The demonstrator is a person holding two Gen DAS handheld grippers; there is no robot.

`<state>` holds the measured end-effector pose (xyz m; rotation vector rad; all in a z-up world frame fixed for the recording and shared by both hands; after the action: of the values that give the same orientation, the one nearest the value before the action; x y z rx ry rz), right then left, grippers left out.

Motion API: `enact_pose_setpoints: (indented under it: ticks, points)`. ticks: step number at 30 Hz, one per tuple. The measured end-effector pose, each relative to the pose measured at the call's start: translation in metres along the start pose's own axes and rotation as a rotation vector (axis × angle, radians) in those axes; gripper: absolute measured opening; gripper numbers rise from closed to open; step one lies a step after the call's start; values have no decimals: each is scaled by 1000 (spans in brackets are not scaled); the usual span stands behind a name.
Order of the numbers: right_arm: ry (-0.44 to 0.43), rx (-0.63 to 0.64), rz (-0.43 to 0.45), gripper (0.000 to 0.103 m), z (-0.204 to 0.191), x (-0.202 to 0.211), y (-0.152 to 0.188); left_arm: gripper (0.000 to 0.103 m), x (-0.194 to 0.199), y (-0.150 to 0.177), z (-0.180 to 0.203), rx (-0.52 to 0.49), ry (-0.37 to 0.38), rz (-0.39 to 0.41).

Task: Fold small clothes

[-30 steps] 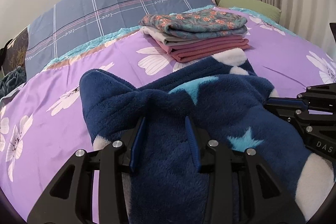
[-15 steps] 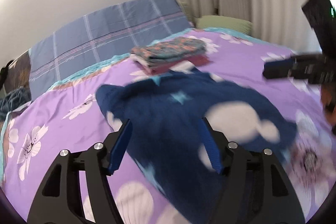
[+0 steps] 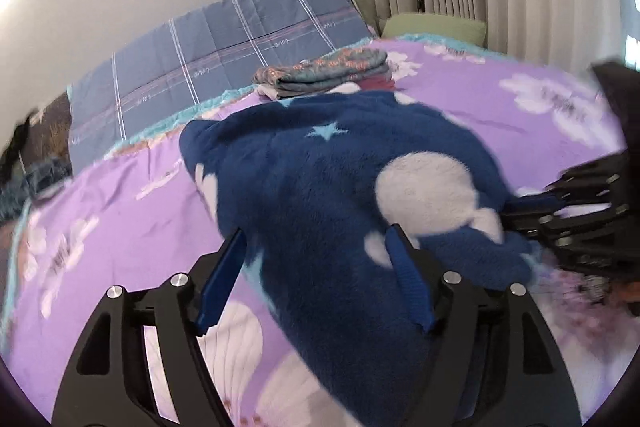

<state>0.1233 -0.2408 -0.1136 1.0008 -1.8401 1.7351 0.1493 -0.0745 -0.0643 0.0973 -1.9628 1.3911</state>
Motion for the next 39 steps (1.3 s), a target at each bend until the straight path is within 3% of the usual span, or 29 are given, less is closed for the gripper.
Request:
enact_pose_setpoints:
  ticks: [2,5,8,10,15,17,18,19,20,24,27,29,30,33,34,37,39]
  points:
    - [-32,-36,2,13,6,0,2,73,23,9,-8,96,67,13]
    - [-99,-99,2,13,18,-1,4,73,37,29,-4,108,115,-11]
    - [-144,-127,0,13,23,0,4,75,25,49,5,51,49,-72]
    - [-159,-137,0,13,24,-1,5,75,9,56,4,74,59,-107]
    - [-122,-110,15,13,19,3,7,73,19,46,8,40,43,-101]
    - [-111,-101,19,14,17,4,8,62,33,35,5,50,79,-74]
    - [-111,-101,21,14,17,5,9,42,40,31,2,61,96,-52]
    - [-114,-105,22,14,17,5,9,29,47,23,-2,76,118,-25]
    - [-119,-109,22,14,18,4,9,7,49,17,-5,85,134,-14]
    - [-125,-115,23,14,19,5,9,4,41,-16,-21,113,138,55]
    - [-122,-113,26,14,18,5,10,4,5,-25,-20,158,212,7]
    - [-122,-114,29,14,18,6,10,3,-33,-12,-5,87,172,-100]
    - [-125,-117,30,14,18,6,10,2,-48,-2,8,6,118,-71]
    - [-130,-133,26,14,21,5,10,0,-44,-5,20,-9,54,-66]
    - [-140,-154,25,15,24,8,9,0,-41,-5,27,-61,18,-67]
    - [-213,-301,29,28,34,24,14,0,-37,-1,35,-131,-22,-52]
    - [-272,-396,48,50,37,42,21,0,-35,-1,29,-91,3,-49]
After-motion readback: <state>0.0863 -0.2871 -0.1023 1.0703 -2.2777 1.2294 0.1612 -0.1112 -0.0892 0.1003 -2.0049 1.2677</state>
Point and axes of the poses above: each gripper's, at about its wrist camera, not at the fingertips, and x roughly against the way its jaws point, z to its right, y to its underside, the point moved 2 cm from there along -x, roughly the way its jaws point, and after that the axes turned 1 degree about -x, right-handed, at the moved point
